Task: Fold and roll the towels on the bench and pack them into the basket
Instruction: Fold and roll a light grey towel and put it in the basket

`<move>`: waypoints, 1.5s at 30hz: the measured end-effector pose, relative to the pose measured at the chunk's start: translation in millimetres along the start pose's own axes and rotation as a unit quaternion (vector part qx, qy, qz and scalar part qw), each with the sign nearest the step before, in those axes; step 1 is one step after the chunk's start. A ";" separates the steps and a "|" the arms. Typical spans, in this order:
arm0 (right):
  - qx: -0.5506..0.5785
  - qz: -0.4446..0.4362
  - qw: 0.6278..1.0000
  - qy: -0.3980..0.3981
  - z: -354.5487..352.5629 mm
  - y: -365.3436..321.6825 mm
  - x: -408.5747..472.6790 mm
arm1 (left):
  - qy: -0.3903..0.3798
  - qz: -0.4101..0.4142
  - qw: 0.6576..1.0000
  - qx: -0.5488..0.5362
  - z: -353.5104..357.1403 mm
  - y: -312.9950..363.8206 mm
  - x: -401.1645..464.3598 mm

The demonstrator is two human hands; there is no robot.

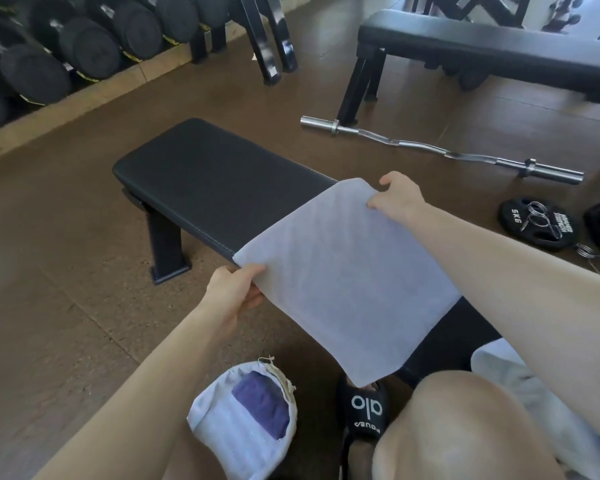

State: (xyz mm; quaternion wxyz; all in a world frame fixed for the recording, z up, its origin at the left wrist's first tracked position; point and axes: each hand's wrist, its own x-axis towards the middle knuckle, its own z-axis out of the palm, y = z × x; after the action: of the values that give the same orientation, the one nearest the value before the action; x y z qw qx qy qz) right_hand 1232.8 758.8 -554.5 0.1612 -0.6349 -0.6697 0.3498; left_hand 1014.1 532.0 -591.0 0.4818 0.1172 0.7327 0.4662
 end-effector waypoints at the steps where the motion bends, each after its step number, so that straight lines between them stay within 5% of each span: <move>1: 0.008 0.001 1.000 0.011 -0.8 -0.8 1.1 | -0.005 0.002 1.000 -0.001 1.1 0.6 -2.1; 10: -0.021 0.018 0.999 0.024 -20.8 -15.2 -12.1 | 0.038 0.077 0.996 0.032 8.2 7.7 -28.8; 18: -0.007 -0.162 0.986 -0.046 -8.9 -55.0 -70.8 | 0.040 0.221 0.968 0.111 13.2 23.6 -42.8; 29: -0.178 -0.366 0.912 -0.054 93.9 -67.5 -172.1 | 0.023 0.128 0.989 0.064 19.8 28.9 -39.4; 36: -0.143 -0.348 0.916 -0.138 99.4 -62.1 -171.7 | 0.079 0.135 0.983 0.098 5.1 26.4 -28.4; 42: -0.130 -0.241 0.960 -0.061 66.1 -57.8 -113.8 | 0.101 0.191 0.963 0.161 0.4 26.8 -25.7; 45: -0.129 -0.178 0.971 -0.092 58.3 -54.4 -86.7 | 0.104 0.216 0.954 0.181 -2.6 25.2 -23.2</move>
State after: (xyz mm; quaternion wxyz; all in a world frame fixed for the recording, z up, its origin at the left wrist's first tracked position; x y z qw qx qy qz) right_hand 1166.5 662.7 -539.1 0.0751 -0.4864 -0.8233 0.2829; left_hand 1016.8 529.7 -556.8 0.2613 0.3088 0.8080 0.4283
